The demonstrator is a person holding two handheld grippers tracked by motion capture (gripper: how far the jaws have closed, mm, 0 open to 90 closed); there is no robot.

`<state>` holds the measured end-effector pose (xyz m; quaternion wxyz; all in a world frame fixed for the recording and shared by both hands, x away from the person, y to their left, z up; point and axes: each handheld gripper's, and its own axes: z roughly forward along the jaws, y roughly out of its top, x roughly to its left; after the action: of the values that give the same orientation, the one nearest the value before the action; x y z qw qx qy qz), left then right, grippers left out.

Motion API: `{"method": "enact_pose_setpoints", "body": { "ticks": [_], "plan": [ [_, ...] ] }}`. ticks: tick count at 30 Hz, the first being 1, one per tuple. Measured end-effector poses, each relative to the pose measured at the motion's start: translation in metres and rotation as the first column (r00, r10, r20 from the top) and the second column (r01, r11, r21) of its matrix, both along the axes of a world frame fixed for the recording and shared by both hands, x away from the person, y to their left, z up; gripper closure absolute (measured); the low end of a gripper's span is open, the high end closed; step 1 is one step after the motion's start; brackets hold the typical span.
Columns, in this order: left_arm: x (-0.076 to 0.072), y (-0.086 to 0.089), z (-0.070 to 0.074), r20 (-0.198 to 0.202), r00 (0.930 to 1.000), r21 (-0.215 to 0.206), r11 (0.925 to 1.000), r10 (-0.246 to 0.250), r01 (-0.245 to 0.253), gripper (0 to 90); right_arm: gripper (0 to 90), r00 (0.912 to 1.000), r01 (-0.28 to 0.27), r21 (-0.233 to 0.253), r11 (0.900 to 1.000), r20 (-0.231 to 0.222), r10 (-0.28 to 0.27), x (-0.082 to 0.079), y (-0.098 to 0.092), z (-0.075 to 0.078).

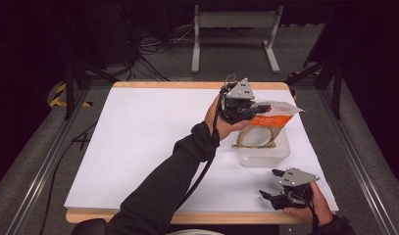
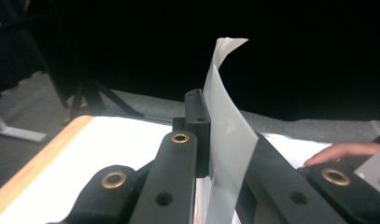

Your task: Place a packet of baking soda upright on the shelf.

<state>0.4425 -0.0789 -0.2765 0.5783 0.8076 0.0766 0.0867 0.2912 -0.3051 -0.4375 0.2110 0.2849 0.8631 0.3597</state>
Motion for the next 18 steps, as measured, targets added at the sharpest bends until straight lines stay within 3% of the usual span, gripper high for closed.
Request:
{"method": "enact_pose_setpoints", "body": {
  "ticks": [5, 6, 11, 18],
  "plan": [
    [0.005, -0.012, -0.006, -0.015, 0.9999, -0.027, 0.9996, 0.006, -0.007, 89.9, 18.4, 1.0000, -0.004, -0.003, 1.000, -0.001, 0.004, 0.000, 0.001, 0.000],
    [0.007, -0.015, -0.009, -0.032, 0.9995, -0.053, 0.9986, -0.004, 0.002, 89.9, 18.4, 1.0000, -0.006, -0.003, 1.000, -0.003, 0.006, 0.000, 0.001, -0.001],
    [0.007, -0.023, -0.019, -0.043, 0.9989, -0.095, 0.9954, -0.022, 0.018, 89.9, 18.4, 1.0000, -0.007, -0.001, 1.000, -0.002, 0.007, 0.000, 0.001, 0.000],
    [0.007, -0.021, -0.037, -0.062, 0.9970, -0.121, 0.9919, -0.045, 0.038, 89.9, 18.4, 0.9999, -0.014, -0.002, 1.000, -0.004, 0.014, 0.000, 0.001, -0.001]
  ]
}}
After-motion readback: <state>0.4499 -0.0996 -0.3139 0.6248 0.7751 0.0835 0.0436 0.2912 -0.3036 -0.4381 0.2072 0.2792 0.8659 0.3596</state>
